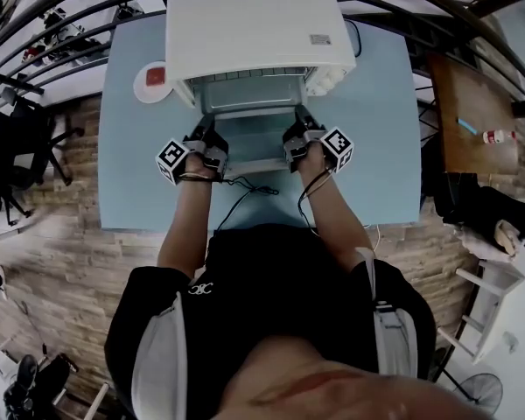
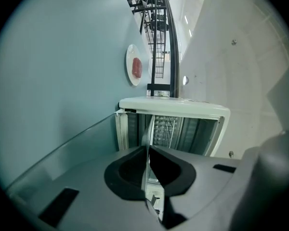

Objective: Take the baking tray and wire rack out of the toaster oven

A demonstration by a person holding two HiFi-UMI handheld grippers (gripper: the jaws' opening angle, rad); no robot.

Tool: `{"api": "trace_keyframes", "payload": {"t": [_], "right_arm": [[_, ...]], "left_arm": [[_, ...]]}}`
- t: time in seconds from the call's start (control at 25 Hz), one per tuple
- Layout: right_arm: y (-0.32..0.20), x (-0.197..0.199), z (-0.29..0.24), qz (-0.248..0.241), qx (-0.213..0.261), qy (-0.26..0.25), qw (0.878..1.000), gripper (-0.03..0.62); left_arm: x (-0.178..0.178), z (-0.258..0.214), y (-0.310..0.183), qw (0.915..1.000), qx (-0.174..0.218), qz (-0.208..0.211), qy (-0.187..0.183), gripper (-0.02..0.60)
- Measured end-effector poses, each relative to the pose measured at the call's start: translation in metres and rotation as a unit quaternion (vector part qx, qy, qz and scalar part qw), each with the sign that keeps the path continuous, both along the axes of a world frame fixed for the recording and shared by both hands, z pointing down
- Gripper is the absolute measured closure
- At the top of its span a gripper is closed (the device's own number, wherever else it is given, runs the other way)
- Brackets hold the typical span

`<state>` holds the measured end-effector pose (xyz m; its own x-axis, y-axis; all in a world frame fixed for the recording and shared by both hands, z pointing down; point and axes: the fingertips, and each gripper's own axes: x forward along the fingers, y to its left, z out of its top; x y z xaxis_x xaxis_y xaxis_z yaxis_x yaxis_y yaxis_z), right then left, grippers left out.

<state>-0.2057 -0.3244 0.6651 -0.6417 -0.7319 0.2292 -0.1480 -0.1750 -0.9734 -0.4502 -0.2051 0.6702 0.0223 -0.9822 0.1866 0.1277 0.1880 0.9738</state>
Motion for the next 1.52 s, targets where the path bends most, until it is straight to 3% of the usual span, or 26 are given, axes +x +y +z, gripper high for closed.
{"api": "trace_keyframes", "payload": {"t": [0.28,0.84,1.08,1.52], "right_arm": [[0.021,0.01,-0.005,-0.031,0.01,-0.004,0.999,0.568],[0.057,0.031,-0.022,-0.086,0.064,-0.024,0.994,0.579],[0.063,0.036,-0.038,-0.112,0.11,-0.005,0.988,0.58],[0.092,0.049,-0.047,-0.151,0.144,0.019,0.978,0.571]], "left_arm": [[0.012,-0.008,0.023,0.9996,-0.001,-0.002,-0.027,0.551],[0.037,-0.025,0.066,0.997,0.036,-0.028,-0.062,0.557],[0.049,-0.031,0.079,0.9966,0.036,-0.031,-0.067,0.557],[0.069,-0.041,0.114,0.9839,0.009,-0.003,-0.178,0.541]]}}
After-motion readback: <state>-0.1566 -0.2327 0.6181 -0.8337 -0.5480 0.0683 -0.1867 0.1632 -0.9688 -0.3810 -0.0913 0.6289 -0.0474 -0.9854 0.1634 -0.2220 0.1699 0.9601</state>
